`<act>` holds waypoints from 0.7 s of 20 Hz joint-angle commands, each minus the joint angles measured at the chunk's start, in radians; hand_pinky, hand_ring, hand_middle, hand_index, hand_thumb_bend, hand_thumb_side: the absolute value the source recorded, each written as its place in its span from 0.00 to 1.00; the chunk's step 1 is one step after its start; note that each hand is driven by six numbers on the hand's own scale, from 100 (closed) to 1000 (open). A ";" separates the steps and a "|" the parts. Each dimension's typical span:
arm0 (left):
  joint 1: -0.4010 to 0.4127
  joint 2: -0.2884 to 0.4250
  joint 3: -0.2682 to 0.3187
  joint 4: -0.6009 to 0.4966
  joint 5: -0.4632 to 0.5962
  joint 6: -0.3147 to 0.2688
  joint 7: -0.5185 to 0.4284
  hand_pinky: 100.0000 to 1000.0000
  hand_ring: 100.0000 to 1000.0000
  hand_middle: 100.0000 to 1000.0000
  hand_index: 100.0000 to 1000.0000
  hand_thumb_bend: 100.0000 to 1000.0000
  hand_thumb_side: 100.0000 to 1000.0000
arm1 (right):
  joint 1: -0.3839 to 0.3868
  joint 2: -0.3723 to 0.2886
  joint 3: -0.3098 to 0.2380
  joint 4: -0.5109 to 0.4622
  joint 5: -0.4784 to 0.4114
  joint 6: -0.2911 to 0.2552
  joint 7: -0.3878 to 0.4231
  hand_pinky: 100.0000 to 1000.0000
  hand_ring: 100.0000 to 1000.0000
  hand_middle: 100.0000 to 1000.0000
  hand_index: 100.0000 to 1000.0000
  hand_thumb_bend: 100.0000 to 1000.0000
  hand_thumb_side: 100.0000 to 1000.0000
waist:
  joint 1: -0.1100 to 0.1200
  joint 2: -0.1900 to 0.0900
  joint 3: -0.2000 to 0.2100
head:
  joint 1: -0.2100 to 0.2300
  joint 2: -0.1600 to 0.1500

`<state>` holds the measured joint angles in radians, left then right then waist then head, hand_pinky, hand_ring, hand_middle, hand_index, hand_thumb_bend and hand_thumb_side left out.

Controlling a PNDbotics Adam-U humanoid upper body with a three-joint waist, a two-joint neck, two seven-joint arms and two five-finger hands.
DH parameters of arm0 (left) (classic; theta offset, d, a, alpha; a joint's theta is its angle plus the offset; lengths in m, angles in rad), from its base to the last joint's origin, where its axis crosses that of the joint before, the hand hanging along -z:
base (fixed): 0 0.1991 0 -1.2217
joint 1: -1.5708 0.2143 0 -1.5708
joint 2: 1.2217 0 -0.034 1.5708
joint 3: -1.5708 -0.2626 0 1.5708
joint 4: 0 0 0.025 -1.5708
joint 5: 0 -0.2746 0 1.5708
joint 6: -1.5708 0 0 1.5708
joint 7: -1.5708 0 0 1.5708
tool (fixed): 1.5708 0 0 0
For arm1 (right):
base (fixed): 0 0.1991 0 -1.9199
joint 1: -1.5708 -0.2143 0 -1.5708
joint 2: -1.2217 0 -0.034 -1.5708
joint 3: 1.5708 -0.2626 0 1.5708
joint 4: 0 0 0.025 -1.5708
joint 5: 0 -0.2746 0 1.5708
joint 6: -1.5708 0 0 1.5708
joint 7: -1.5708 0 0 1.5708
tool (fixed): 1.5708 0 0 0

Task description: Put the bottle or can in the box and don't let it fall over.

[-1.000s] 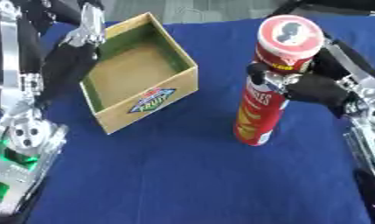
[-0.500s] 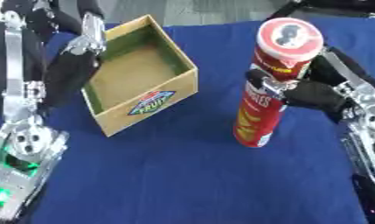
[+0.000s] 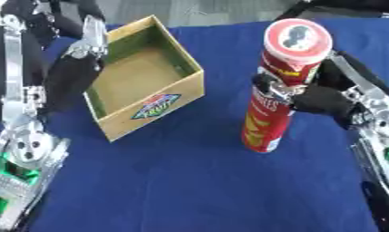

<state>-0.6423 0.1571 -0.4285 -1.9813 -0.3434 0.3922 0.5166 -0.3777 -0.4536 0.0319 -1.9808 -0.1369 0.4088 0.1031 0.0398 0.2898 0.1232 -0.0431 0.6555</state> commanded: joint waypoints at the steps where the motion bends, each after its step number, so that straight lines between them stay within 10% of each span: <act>1: -0.006 0.013 0.004 -0.019 -0.001 0.000 -0.001 0.51 0.35 0.55 0.65 0.05 0.29 | -0.011 -0.011 -0.003 -0.019 -0.008 -0.006 0.004 1.00 0.98 0.79 0.83 0.35 0.10 | -0.003 -0.012 -0.001 | -0.001 -0.013; 7: -0.009 0.013 0.008 -0.019 -0.018 -0.020 -0.045 0.63 0.43 0.59 0.72 0.14 0.29 | -0.015 -0.007 -0.008 -0.019 -0.014 -0.024 0.016 1.00 0.97 0.75 0.79 0.00 0.17 | -0.005 -0.015 -0.003 | 0.004 -0.016; 14: -0.006 0.004 0.032 -0.019 -0.041 -0.068 -0.074 0.68 0.55 0.71 0.79 0.45 0.45 | -0.021 -0.010 -0.013 -0.019 -0.017 -0.027 0.009 1.00 0.93 0.68 0.74 0.00 0.06 | -0.006 -0.017 0.000 | 0.000 -0.020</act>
<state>-0.6385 0.1567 -0.4096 -1.9813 -0.3778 0.3339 0.4420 -0.3849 -0.4521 0.0304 -1.9808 -0.1464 0.3846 0.1147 0.0378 0.2904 0.1234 -0.0425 0.6472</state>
